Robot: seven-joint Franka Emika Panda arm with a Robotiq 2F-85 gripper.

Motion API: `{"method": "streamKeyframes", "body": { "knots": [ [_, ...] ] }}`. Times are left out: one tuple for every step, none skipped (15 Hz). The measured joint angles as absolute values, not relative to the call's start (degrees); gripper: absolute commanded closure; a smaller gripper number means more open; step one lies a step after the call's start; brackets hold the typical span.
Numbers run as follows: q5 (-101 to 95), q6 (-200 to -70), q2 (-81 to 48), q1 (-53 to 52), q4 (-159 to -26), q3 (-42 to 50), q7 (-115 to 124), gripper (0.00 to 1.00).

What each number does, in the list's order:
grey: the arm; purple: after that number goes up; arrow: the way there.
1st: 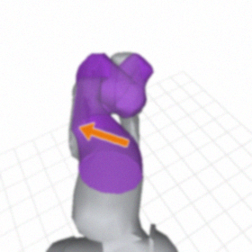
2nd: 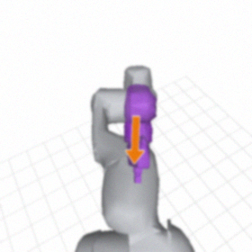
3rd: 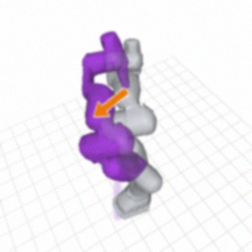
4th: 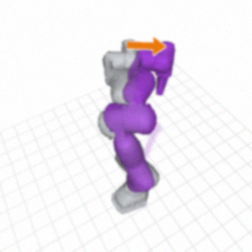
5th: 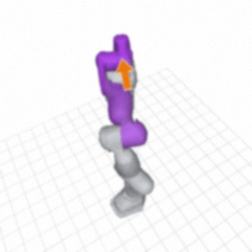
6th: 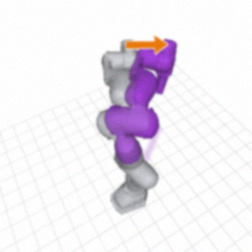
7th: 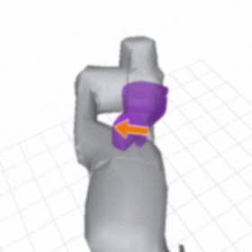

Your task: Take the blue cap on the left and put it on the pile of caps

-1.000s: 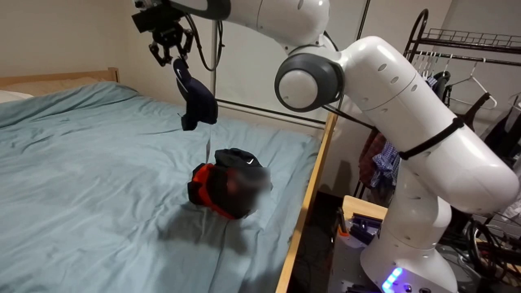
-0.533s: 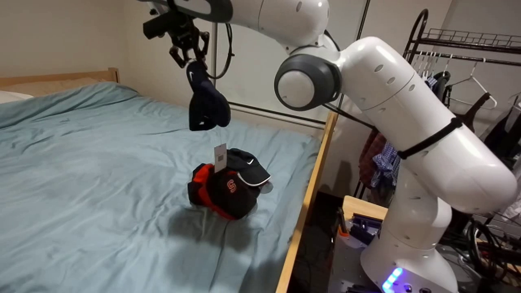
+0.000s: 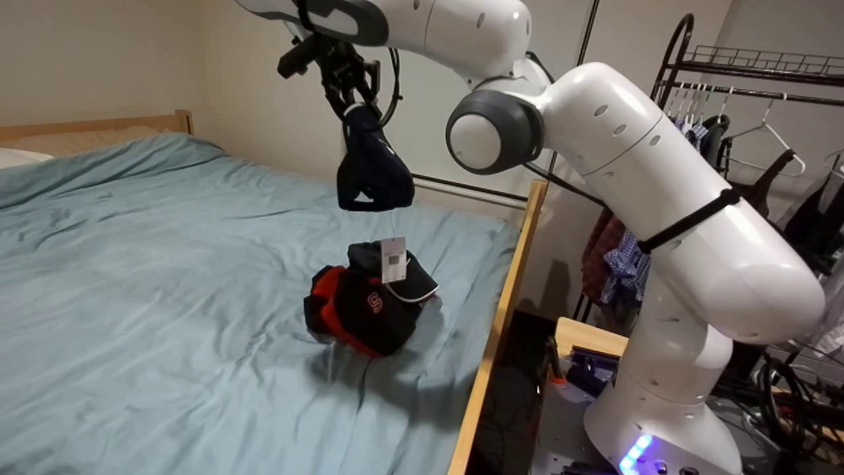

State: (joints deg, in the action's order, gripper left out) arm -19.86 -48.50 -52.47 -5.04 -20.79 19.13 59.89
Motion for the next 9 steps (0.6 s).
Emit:
{"method": "streamKeyframes", "body": {
  "knots": [
    [-19.9,-48.5,-52.5,-5.1,-20.8,19.0,59.9,0.93],
    [-19.9,-48.5,-52.6,-5.5,-20.8,19.0,59.9,0.93],
    [-19.9,-48.5,-52.6,-5.9,-20.8,19.0,59.9,0.96],
    [-19.9,-48.5,-52.6,-6.1,-20.8,19.0,59.9,0.95],
    [-19.9,-48.3,-52.6,-6.2,-20.8,19.0,61.2,0.96],
    [-19.6,-47.7,-52.7,-6.0,-20.8,18.9,63.9,0.95],
    [-19.2,-46.9,-52.8,-5.5,-20.8,18.8,66.6,0.96],
    [-18.8,-46.3,-53.0,-4.7,-20.9,18.6,68.8,0.96],
    [-18.2,-45.7,-53.3,-3.6,-21.1,18.5,70.7,0.96]
  ]
}}
